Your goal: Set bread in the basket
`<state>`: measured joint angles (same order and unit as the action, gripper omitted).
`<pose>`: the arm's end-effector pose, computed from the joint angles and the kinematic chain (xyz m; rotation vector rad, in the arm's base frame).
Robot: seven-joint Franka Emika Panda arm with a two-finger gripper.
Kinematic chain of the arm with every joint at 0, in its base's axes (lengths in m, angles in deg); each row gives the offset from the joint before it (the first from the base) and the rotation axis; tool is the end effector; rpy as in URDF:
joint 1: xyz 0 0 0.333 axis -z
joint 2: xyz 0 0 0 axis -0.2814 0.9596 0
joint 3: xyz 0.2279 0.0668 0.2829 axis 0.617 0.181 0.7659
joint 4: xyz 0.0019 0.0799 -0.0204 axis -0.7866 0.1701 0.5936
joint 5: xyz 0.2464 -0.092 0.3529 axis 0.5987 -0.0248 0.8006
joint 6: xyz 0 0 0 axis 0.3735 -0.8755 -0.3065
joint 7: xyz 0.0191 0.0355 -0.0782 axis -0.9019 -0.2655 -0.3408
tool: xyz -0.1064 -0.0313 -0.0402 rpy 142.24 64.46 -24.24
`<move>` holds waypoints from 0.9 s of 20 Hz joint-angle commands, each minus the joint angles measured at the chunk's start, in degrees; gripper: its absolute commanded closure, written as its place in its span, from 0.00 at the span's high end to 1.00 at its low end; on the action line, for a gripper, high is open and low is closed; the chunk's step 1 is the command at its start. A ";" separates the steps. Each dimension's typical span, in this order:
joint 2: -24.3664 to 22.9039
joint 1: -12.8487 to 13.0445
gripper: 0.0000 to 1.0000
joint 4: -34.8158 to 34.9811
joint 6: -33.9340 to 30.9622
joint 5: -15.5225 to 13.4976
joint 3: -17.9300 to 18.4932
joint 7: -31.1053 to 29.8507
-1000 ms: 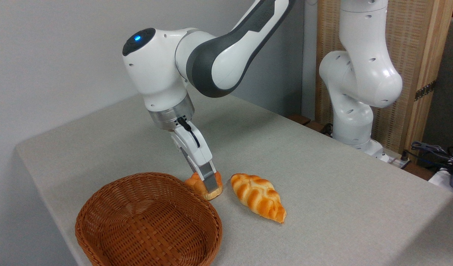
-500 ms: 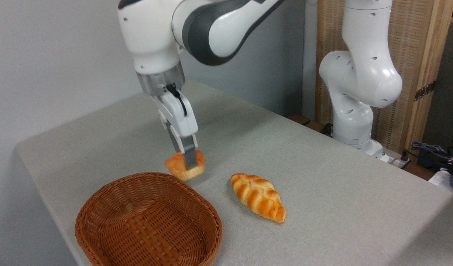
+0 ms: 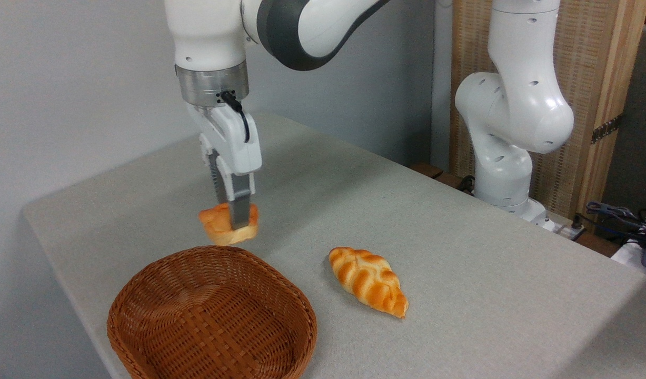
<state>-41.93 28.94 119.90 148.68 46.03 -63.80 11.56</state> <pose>0.6007 -0.1019 0.5583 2.7479 -1.4048 0.2094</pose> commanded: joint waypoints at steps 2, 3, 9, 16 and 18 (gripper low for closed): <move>2.87 -0.29 1.00 -0.64 7.46 -0.84 1.34 -0.13; 3.05 -0.29 1.00 -0.64 7.91 -0.84 1.34 -0.13; 4.46 -0.29 1.00 -0.64 10.73 -0.93 1.95 -0.31; 4.55 -0.29 1.00 -0.64 11.26 -0.93 1.95 -0.66; 4.55 -0.29 1.00 -0.64 11.26 -0.93 1.95 -0.84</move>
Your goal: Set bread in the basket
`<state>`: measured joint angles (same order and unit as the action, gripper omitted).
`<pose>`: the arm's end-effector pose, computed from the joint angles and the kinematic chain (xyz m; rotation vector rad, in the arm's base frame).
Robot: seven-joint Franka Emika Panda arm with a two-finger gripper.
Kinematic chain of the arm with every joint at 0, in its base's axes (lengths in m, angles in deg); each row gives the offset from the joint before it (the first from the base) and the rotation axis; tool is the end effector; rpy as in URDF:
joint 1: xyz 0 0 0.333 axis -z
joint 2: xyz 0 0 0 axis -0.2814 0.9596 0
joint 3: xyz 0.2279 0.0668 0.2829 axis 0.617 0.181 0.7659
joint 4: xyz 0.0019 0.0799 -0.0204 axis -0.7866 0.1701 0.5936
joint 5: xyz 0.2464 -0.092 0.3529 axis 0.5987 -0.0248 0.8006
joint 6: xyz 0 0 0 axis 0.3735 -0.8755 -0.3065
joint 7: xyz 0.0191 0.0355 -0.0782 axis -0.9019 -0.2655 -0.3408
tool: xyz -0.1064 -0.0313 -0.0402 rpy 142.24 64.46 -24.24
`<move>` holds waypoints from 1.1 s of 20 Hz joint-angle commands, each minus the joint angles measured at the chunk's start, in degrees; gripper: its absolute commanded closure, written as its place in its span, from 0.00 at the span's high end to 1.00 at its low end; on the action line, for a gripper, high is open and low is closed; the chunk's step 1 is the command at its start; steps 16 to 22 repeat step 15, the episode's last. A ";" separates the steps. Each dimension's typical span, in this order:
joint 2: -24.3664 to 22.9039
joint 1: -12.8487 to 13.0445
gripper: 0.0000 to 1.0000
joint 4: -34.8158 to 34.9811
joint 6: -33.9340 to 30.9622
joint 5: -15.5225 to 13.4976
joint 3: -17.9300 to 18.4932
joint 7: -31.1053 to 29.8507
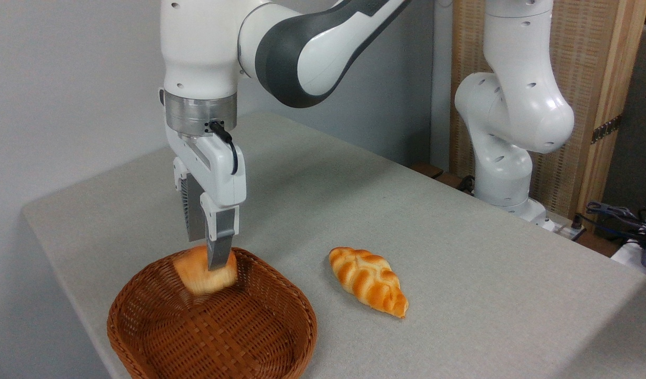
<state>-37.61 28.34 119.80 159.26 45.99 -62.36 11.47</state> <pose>0.6387 -0.0837 0.5317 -2.8102 1.3523 -0.3722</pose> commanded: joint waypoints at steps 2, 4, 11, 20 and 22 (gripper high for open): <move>0.14 0.31 1.00 -0.55 0.59 -0.88 0.51 -0.84; -0.04 0.31 1.00 -0.55 0.41 -0.88 0.51 -1.19; -3.38 0.31 1.00 -0.72 -2.30 -0.53 2.00 -5.67; -3.20 0.31 1.00 -4.14 -9.40 0.08 3.76 -5.24; -3.20 0.31 1.00 -4.14 -9.40 0.08 3.76 -5.24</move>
